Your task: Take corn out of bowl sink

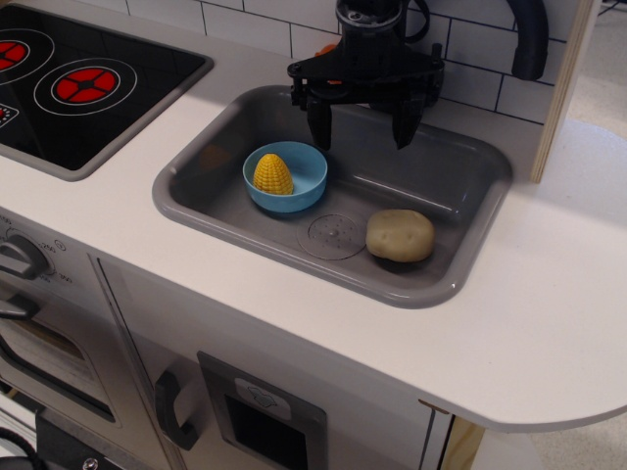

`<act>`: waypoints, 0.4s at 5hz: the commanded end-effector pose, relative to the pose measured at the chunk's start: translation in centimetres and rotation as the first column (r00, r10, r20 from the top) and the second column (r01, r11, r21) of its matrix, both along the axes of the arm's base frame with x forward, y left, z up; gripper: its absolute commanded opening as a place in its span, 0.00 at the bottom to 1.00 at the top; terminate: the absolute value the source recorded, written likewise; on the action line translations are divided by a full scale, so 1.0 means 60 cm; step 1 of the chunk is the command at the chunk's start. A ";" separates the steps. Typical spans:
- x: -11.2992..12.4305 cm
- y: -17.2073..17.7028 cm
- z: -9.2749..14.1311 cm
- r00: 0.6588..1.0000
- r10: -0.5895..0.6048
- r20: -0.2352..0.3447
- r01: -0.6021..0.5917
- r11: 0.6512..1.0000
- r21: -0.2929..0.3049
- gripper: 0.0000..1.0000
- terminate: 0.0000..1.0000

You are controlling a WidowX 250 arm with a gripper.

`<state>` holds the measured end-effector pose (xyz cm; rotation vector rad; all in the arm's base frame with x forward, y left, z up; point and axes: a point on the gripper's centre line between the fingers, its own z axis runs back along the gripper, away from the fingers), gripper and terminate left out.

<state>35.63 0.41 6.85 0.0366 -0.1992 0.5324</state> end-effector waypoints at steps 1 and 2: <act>0.000 0.000 0.000 1.000 0.000 0.000 0.000 1.000 0.000 1.00 0.00; 0.003 0.050 -0.002 0.996 0.063 0.061 -0.065 0.998 0.026 1.00 0.00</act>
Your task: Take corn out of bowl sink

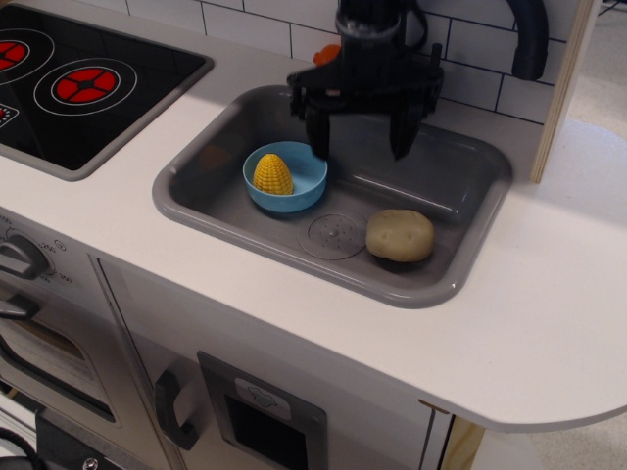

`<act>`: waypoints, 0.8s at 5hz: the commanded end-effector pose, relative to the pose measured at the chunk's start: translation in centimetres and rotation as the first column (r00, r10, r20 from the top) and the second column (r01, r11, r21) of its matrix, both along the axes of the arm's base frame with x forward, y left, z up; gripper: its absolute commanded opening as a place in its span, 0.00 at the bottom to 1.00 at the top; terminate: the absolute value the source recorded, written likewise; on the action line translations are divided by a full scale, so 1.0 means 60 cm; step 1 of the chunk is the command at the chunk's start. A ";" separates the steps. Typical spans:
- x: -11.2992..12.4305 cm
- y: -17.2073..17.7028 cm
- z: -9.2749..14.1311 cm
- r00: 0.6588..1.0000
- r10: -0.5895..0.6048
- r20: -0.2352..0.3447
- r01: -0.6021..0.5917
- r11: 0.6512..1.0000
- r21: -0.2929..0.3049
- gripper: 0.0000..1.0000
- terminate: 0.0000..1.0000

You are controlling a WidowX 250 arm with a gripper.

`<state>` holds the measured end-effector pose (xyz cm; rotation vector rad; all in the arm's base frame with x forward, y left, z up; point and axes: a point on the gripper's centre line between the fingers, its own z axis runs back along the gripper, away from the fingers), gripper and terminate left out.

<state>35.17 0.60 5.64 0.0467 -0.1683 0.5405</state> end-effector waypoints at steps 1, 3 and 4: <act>0.017 0.100 0.024 0.987 0.135 0.089 -0.136 0.991 0.009 1.00 0.00; 0.039 0.164 0.000 0.976 0.199 0.086 -0.201 0.979 0.022 1.00 0.00; 0.043 0.171 -0.036 0.984 0.161 0.071 -0.165 0.985 0.055 1.00 0.00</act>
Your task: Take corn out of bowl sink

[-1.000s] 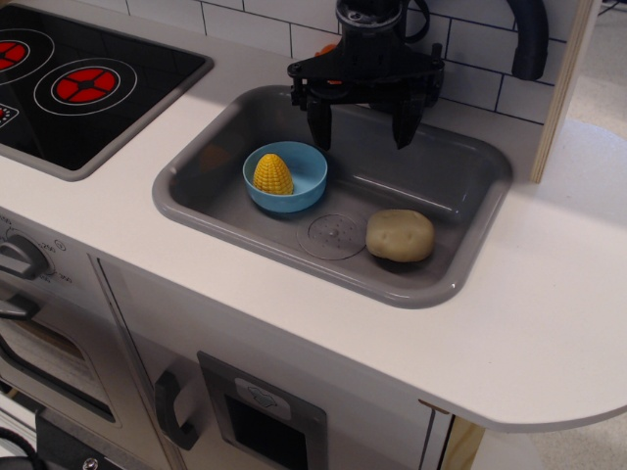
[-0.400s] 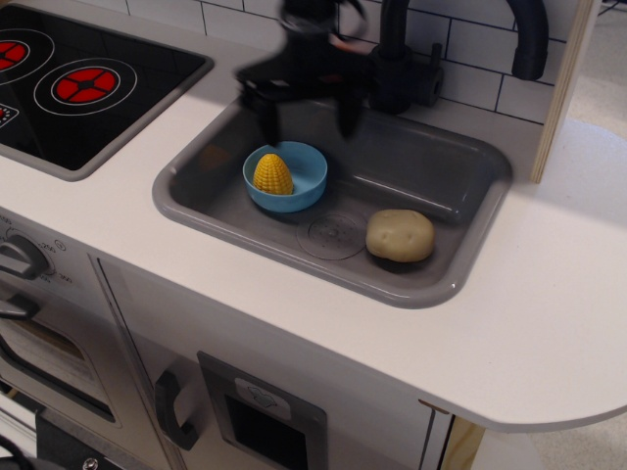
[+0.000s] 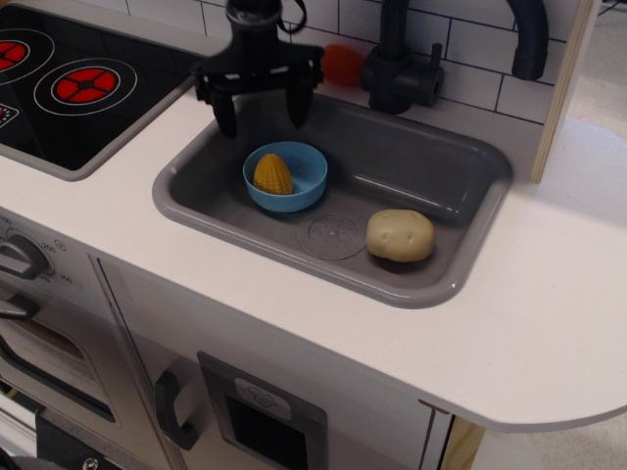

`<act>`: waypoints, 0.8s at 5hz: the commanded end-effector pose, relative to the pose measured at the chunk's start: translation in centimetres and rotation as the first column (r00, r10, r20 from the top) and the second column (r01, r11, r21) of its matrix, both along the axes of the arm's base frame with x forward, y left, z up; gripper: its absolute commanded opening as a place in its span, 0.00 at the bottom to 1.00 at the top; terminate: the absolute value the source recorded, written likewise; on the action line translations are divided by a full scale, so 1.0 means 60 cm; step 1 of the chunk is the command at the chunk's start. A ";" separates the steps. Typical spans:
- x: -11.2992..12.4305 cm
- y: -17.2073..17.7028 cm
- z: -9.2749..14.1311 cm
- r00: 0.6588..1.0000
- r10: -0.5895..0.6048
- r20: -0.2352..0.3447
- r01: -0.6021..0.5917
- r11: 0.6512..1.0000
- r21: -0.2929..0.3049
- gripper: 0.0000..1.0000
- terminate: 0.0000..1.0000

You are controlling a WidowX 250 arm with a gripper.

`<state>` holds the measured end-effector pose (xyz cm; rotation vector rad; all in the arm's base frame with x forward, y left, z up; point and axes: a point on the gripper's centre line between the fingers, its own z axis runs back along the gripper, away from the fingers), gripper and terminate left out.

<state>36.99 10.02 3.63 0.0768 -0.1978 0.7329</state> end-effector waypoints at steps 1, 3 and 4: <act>0.016 0.012 -0.024 0.999 -0.043 0.017 0.042 0.998 0.052 1.00 0.00; 0.005 0.005 -0.041 0.997 -0.075 0.011 0.074 0.994 0.074 1.00 0.00; 0.005 0.004 -0.049 0.997 -0.073 0.012 0.072 0.993 0.091 1.00 0.00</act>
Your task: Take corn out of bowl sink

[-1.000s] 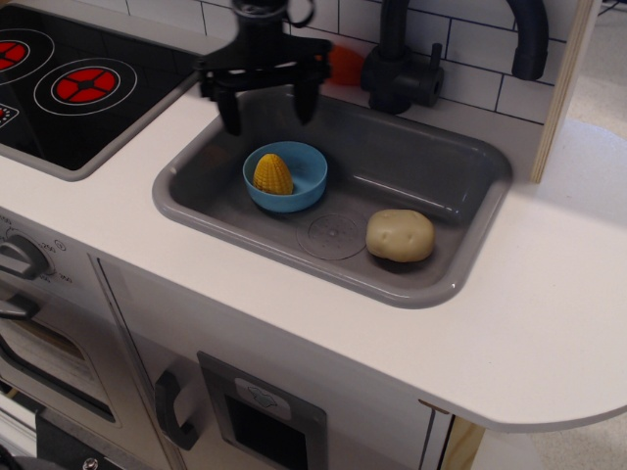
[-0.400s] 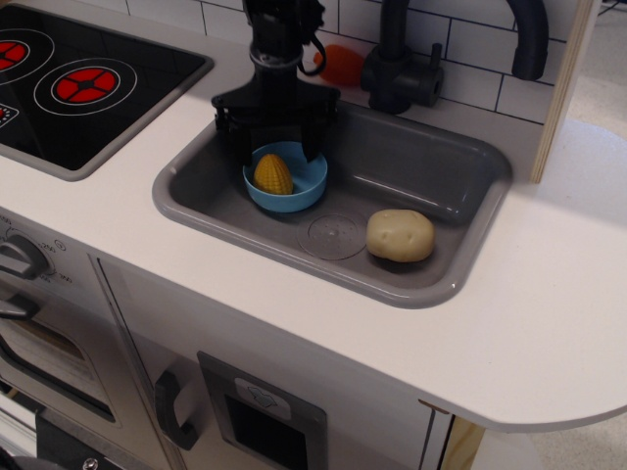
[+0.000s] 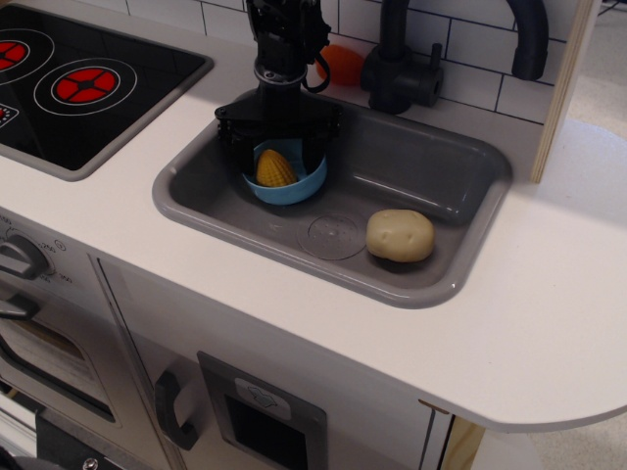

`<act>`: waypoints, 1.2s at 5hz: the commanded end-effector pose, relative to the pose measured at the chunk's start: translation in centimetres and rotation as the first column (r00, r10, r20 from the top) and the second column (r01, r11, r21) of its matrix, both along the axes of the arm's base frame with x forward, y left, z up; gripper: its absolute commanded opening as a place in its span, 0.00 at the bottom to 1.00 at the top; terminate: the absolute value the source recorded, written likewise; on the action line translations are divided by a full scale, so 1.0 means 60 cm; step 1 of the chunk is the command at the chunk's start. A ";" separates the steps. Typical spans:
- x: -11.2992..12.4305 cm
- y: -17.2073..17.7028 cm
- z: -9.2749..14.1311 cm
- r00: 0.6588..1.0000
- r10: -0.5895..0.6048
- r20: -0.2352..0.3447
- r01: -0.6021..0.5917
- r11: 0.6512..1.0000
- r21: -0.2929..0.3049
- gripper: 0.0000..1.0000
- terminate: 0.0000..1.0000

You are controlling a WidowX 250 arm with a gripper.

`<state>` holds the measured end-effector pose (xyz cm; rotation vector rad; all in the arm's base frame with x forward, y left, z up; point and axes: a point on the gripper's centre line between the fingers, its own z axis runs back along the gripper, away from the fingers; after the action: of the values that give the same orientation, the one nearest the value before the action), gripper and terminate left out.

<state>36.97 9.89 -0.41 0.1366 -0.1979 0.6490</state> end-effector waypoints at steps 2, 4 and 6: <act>0.002 0.006 0.015 0.999 0.003 0.051 -0.004 0.999 0.034 1.00 0.00; 0.009 0.010 0.057 0.993 0.032 0.118 -0.032 0.999 0.002 0.00 0.00; 0.023 0.000 0.127 0.977 0.109 0.184 -0.093 0.991 -0.094 0.00 0.00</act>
<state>37.55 9.18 4.26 0.0054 -0.2540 0.7753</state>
